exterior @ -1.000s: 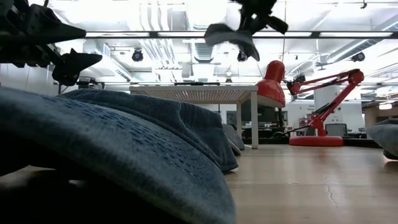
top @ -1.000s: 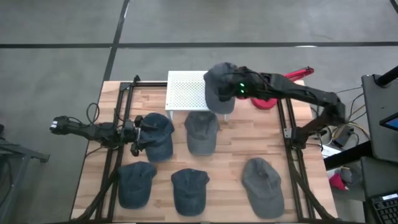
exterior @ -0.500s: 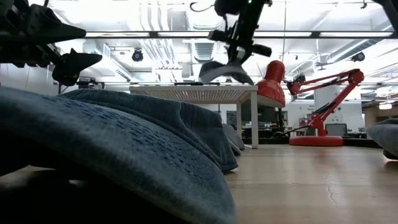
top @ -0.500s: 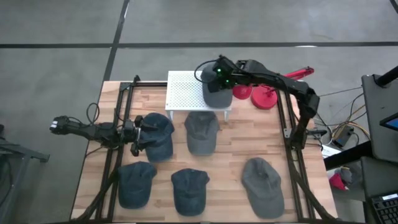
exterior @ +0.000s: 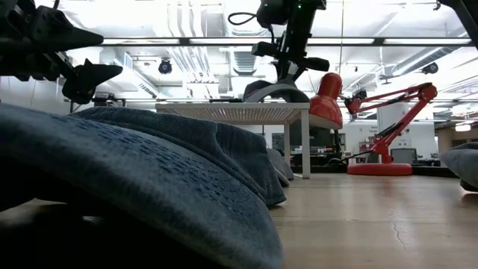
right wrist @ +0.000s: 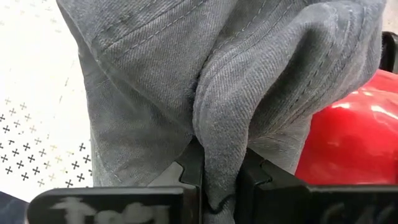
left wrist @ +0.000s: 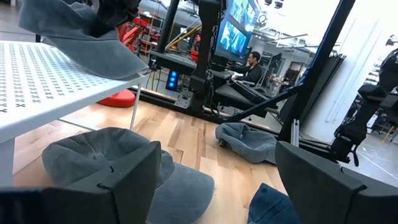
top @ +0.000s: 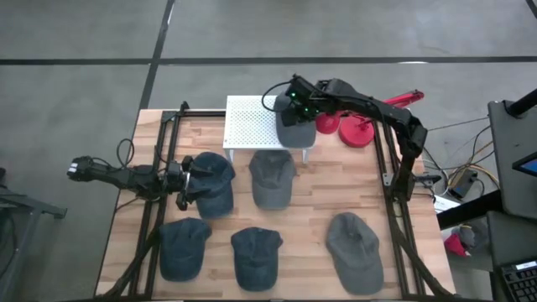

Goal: Pick & Place hat
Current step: Put the top right gray cap on the shelf

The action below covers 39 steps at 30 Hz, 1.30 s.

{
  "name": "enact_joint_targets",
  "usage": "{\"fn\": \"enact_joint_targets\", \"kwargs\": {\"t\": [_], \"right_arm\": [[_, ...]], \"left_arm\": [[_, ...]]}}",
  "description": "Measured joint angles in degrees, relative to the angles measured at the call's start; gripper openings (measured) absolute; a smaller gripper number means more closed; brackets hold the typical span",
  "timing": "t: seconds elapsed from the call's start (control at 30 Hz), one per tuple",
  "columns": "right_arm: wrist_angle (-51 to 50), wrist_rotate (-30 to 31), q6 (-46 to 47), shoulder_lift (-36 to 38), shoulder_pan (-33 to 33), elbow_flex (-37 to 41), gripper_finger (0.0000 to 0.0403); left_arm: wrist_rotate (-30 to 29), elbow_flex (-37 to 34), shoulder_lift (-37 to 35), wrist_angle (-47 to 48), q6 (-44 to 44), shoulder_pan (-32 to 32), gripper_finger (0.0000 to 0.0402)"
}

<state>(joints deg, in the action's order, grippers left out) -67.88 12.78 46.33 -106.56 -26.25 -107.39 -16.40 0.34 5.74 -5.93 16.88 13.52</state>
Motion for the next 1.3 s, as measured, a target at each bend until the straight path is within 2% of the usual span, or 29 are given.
{"fn": "enact_joint_targets", "kwargs": {"t": [0.73, 1.3], "right_arm": [[1.2, 0.22, 1.51, 0.0, -0.01, 0.2, 0.0042], [1.22, 0.22, 1.27, 0.0, -0.01, 0.26, 0.0142]], "left_arm": [[0.01, 0.0, 0.02, -0.02, 2.78, 0.0, 0.0317], [0.01, 0.0, 0.02, -0.02, 2.82, 0.0, 0.0317]]}}
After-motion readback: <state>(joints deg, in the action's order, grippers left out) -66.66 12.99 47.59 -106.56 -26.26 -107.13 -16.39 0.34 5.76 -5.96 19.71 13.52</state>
